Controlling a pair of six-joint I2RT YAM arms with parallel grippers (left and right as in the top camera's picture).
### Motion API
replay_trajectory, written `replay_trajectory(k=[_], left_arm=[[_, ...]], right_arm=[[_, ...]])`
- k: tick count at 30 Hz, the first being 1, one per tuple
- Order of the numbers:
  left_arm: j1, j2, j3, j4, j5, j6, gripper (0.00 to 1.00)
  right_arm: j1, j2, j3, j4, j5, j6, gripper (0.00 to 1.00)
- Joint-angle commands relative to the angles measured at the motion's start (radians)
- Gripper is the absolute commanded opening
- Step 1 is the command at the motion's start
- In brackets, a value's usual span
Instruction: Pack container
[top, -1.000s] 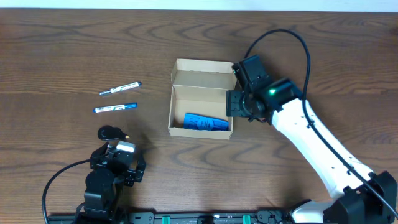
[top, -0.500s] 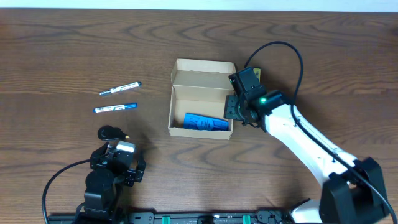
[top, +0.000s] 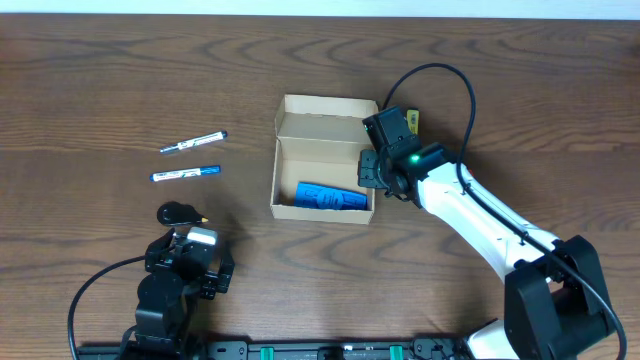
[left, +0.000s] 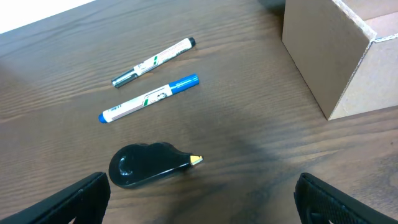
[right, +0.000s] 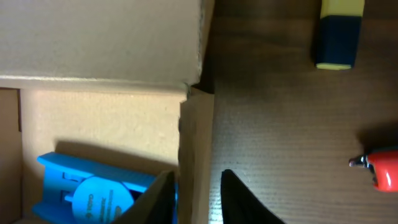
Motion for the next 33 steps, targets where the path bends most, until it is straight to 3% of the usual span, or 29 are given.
replay_trajectory(k=[1,15,24,28,30,33], left_arm=[[-0.003,-0.005,-0.009,-0.003,-0.014,0.018,0.95],[-0.003,-0.005,-0.009,-0.003,-0.014,0.018,0.95],[-0.003,-0.005,-0.009,-0.003,-0.014,0.018,0.95],[-0.003,-0.005,-0.009,-0.003,-0.014,0.018,0.95],[-0.003,-0.005,-0.009,-0.003,-0.014,0.018,0.95],[-0.003,-0.005,-0.009,-0.003,-0.014,0.018,0.96]], right_arm=[[0.010,0.010,-0.005,0.014,0.022,-0.042,0.22],[0.010,0.010,-0.005,0.035,0.049,-0.113,0.11],[0.010,0.010,-0.005,0.035,0.067,-0.139,0.13],[0.010,0.010,-0.005,0.046,0.067,-0.151,0.20],[0.010,0.010,-0.003,0.050,0.066,-0.154,0.47],[0.010,-0.014,0.023,0.019,0.044,-0.154,0.53]])
